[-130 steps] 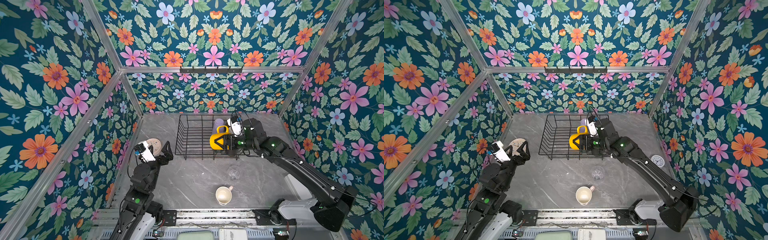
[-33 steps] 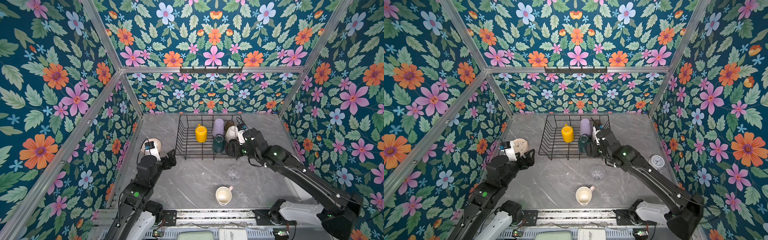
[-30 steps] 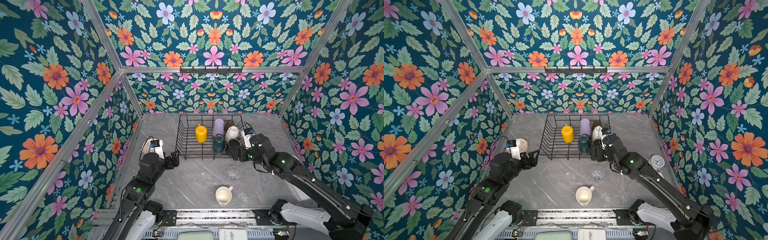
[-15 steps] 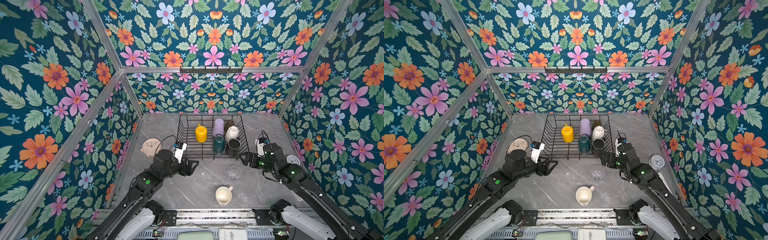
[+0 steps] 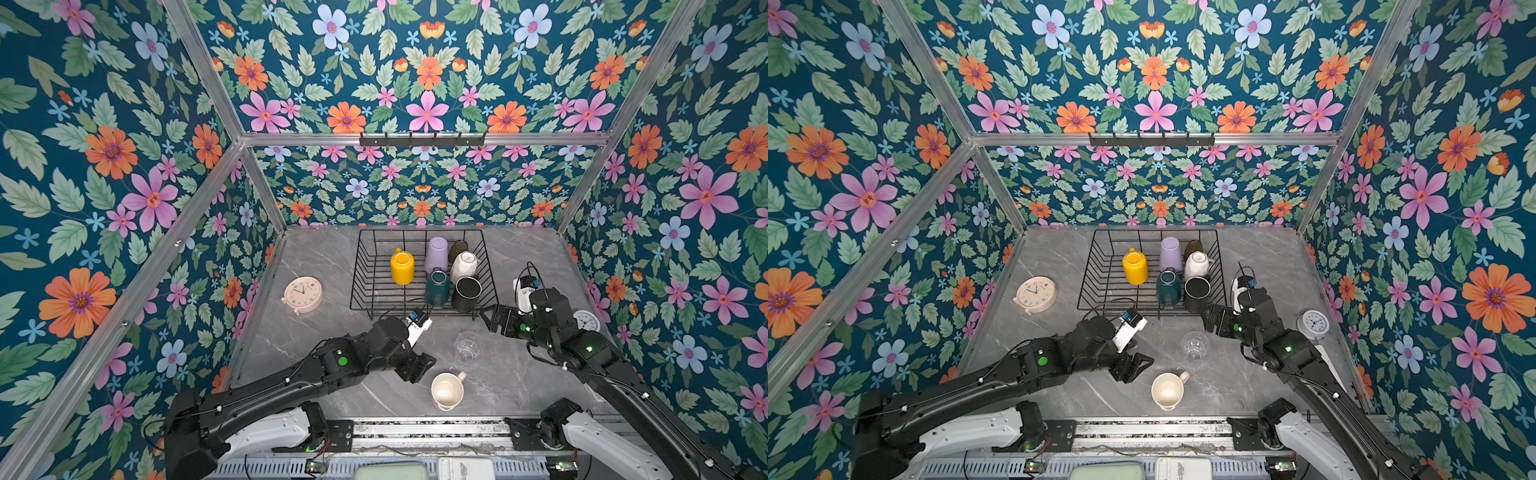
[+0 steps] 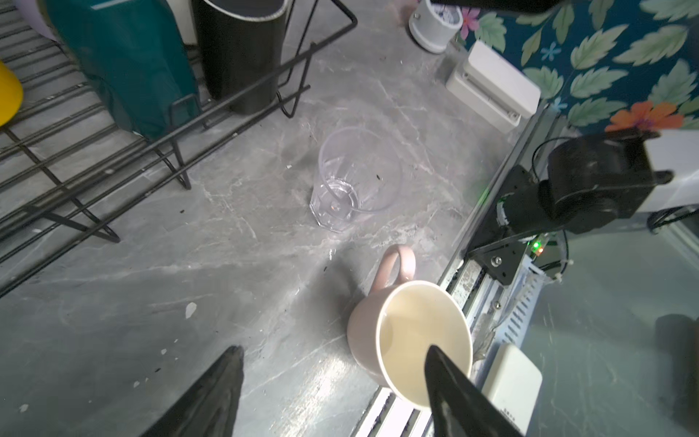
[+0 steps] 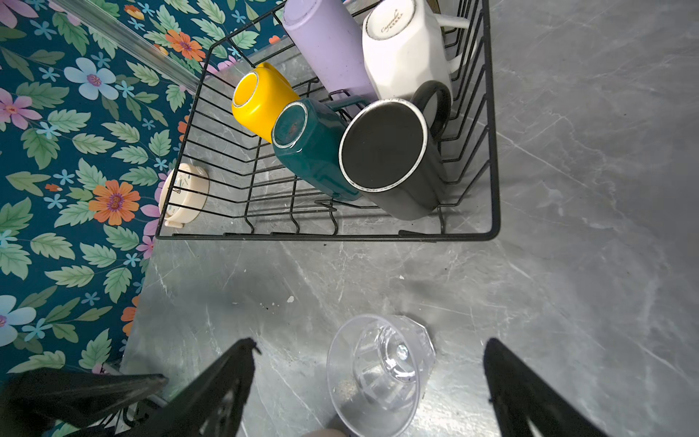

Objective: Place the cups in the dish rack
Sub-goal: 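Move the left gripper down to the pale pink mug on the table, then close the left gripper on the pale pink mug's rim and lift it toward the rack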

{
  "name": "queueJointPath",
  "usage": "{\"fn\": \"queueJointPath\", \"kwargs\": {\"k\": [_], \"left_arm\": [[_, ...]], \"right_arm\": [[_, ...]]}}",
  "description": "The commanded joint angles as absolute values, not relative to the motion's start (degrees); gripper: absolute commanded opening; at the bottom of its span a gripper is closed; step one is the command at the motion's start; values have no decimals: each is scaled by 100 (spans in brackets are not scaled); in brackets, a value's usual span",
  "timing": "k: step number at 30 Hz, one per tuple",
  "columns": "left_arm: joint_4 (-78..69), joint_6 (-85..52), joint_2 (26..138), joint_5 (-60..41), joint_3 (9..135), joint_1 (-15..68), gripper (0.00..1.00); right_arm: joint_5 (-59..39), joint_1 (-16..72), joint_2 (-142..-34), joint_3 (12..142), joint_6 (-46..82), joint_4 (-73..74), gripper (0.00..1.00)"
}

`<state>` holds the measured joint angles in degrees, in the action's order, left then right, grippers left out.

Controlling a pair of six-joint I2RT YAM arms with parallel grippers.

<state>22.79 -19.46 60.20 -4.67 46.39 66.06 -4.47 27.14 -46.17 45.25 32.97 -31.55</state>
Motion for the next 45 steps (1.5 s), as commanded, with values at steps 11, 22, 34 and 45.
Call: {"fn": "queueJointPath", "kwargs": {"k": [11,22,34,45], "left_arm": [[2555,-1815,7413,34,5207,7470,73],[2679,-1780,8061,-87,5370,7495,63],[2637,-1796,8394,-229,5370,7494,34],[2648,-1878,7937,-82,5142,7489,0]], "right_arm": [[-378,2639,-4157,4413,3339,-3416,94],[-326,2636,-3652,4204,3410,-3654,94],[-317,2635,-3414,4054,3436,-3711,94],[-365,2629,-3404,4034,3462,-3665,94]]}}
